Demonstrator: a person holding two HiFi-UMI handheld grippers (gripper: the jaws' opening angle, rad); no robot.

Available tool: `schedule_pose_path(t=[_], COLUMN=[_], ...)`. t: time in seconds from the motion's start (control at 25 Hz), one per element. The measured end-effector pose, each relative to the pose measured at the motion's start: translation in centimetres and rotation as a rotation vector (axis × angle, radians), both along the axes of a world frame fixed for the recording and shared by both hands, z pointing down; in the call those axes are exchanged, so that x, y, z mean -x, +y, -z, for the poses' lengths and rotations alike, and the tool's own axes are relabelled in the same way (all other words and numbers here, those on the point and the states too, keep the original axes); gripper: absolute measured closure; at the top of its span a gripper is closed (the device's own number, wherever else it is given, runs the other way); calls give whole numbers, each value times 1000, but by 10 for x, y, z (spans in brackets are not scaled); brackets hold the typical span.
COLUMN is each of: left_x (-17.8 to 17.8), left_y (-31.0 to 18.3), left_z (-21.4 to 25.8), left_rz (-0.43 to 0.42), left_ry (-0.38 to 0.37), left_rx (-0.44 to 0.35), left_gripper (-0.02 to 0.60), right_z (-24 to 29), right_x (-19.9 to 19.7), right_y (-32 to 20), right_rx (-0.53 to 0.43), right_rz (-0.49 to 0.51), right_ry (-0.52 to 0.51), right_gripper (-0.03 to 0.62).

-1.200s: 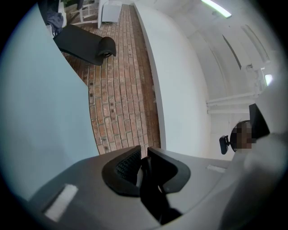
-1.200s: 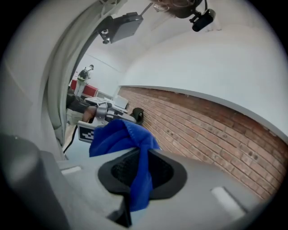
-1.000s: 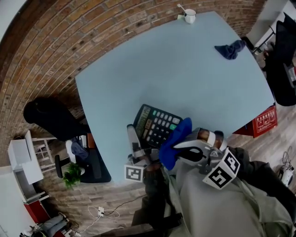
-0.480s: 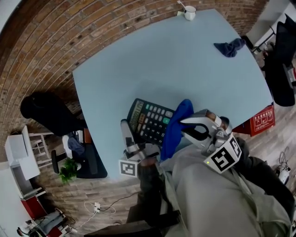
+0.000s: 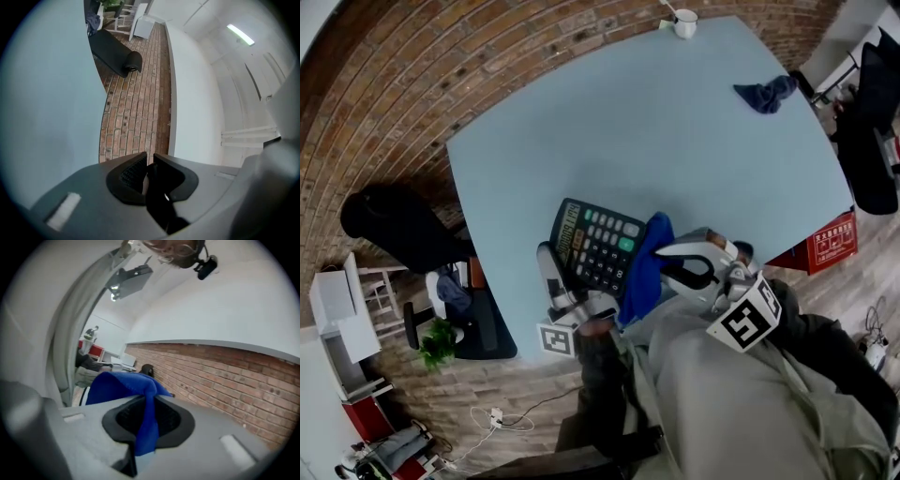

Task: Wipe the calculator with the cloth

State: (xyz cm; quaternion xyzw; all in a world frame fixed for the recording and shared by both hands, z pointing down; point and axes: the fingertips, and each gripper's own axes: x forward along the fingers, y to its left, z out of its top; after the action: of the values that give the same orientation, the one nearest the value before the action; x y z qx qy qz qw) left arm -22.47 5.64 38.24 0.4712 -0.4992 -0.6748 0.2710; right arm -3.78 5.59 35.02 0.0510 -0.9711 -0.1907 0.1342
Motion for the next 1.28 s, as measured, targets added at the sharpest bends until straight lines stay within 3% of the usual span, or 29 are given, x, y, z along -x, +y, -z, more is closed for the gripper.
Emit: schedule_pose_path(t=[0.16,0.36,0.44,0.64,0.88,1.04,1.2,1.28], left_x=[2,6,6,9,5,-9,-22,-29], left_y=[1,2,1,-8,-45,-78,-105,-116], left_z=[-7,-10,-11,-22,-52,-79,-120,-133], left_rz=[19,26,25,-33,-222,-394,-535,-592], left_ry=[33,62,56,-12,-219,-339,-564,-626], left_rx=[1,-12,-8,26,115,142,275,302], left_gripper=[538,540,540,540,538,540,538,538], right_z=[2,-12,-16,-53,-142,-192,-220,-227], right_x=[8,21,21,8,-38,-54,-50,-46], right_y=[-13,35,36,-23,-75,-83,-85,-91], right_rx=[83,154,184,203,297,339,370,373], right_rz=[-58,103,114,-91,-282,-327,-338,-350], right_ry=[-64,-1,3,43,244,355,405,416], right_gripper=[542,542,542,542,542,542,542,542])
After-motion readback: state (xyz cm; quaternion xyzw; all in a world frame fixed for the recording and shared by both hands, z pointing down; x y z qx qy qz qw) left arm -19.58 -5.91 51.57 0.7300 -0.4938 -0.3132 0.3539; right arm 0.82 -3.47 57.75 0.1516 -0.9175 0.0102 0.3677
